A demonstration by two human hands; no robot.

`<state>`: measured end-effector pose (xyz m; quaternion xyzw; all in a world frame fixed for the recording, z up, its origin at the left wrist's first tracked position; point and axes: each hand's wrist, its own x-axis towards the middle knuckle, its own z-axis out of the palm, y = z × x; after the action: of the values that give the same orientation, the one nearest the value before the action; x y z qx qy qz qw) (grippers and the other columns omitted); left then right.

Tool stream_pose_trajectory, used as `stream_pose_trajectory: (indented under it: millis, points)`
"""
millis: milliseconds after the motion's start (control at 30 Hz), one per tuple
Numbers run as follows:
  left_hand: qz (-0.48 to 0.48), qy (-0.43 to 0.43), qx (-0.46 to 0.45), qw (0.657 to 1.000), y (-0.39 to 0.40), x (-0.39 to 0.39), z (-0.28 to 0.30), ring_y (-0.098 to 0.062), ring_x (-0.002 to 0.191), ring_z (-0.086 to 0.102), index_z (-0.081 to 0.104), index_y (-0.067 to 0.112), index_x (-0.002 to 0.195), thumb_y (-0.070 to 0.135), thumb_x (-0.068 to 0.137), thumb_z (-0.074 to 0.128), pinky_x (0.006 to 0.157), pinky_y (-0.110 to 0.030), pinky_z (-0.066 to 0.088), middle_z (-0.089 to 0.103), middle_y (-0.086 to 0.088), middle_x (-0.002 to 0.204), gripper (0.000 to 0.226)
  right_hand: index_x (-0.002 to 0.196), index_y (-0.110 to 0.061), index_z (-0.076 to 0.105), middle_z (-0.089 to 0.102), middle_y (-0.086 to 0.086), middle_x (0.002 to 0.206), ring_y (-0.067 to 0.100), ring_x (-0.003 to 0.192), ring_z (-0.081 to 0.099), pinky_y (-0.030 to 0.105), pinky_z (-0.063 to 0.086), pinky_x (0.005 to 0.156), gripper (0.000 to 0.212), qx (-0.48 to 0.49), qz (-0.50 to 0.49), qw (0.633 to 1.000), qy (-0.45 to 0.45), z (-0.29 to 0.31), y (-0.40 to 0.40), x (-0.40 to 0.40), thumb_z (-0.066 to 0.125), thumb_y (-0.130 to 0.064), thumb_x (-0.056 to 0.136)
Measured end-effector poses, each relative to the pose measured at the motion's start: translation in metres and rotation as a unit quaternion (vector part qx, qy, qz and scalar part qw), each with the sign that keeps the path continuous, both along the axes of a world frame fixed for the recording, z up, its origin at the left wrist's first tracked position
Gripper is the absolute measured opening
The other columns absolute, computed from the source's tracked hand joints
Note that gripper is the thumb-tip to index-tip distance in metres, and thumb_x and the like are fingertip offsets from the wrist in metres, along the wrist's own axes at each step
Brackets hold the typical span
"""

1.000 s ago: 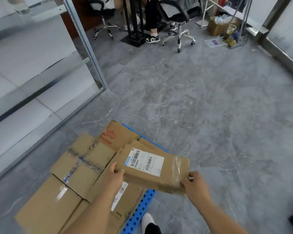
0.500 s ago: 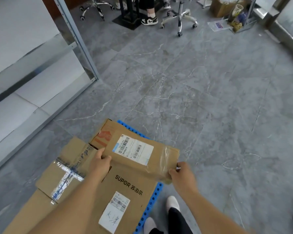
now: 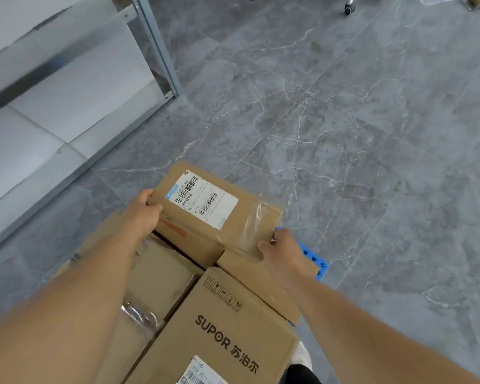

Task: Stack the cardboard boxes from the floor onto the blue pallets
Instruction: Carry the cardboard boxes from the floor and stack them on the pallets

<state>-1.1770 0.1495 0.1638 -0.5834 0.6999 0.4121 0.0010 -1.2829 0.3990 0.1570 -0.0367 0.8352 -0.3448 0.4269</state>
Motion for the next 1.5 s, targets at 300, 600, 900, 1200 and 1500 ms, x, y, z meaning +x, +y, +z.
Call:
stream_pose_trajectory:
  millis: [300,600,900,1200,1500]
  points:
    - [0.021,-0.032,-0.046,0.998,-0.057,0.012,-0.070,-0.017,0.086,0.046,0.042,0.024,0.136,0.007,0.093,0.042,0.074,-0.030,0.031,0.048,-0.003,0.107,0.046,0.073,-0.017,0.048,0.044,-0.002,0.063,0.013,0.058,0.044,0.032,0.040,0.059,0.015,-0.057,0.035,0.993,-0.092,-0.078,-0.052,0.009,0.049,-0.007,0.084]
    - [-0.009,-0.135,-0.087,0.987,-0.093,0.027,-0.110,-0.035,0.115,0.049,0.034,0.029,0.141,0.014,0.094,0.037,0.096,-0.041,0.037,0.048,-0.015,0.136,0.049,0.092,-0.023,0.060,0.068,0.009,0.097,0.025,0.095,0.065,0.044,0.054,0.087,0.020,-0.070,0.110,0.975,-0.179,-0.119,-0.075,0.025,0.050,-0.008,0.083]
    - [-0.134,-0.391,-0.120,0.903,-0.090,0.020,-0.122,-0.032,0.139,0.024,0.036,0.039,0.138,0.016,0.087,0.036,0.111,-0.058,-0.009,0.040,-0.009,0.146,0.056,0.090,-0.007,0.064,0.068,0.009,0.089,0.017,0.079,0.062,0.036,0.053,0.080,0.014,-0.053,0.131,0.974,-0.179,-0.135,-0.072,0.026,0.053,-0.015,0.085]
    - [-0.194,-0.432,-0.196,0.859,-0.073,0.014,-0.124,-0.026,0.138,0.025,0.027,0.023,0.144,0.022,0.090,0.033,0.107,-0.063,-0.009,0.041,-0.010,0.144,0.054,0.105,-0.025,0.044,0.060,-0.003,0.082,0.013,0.068,0.057,0.026,0.045,0.055,0.014,-0.039,0.095,0.995,-0.012,-0.134,-0.078,0.021,0.048,-0.025,0.091]
    - [-0.202,-0.454,-0.194,0.846,-0.073,0.016,-0.119,-0.025,0.139,0.026,0.035,0.025,0.140,0.024,0.091,0.033,0.108,-0.064,-0.007,0.042,-0.009,0.143,0.050,0.116,-0.016,0.047,0.057,0.001,0.080,0.010,0.060,0.048,0.022,0.033,0.048,0.025,-0.010,0.139,0.990,-0.006,-0.135,-0.085,0.021,0.041,-0.014,0.091]
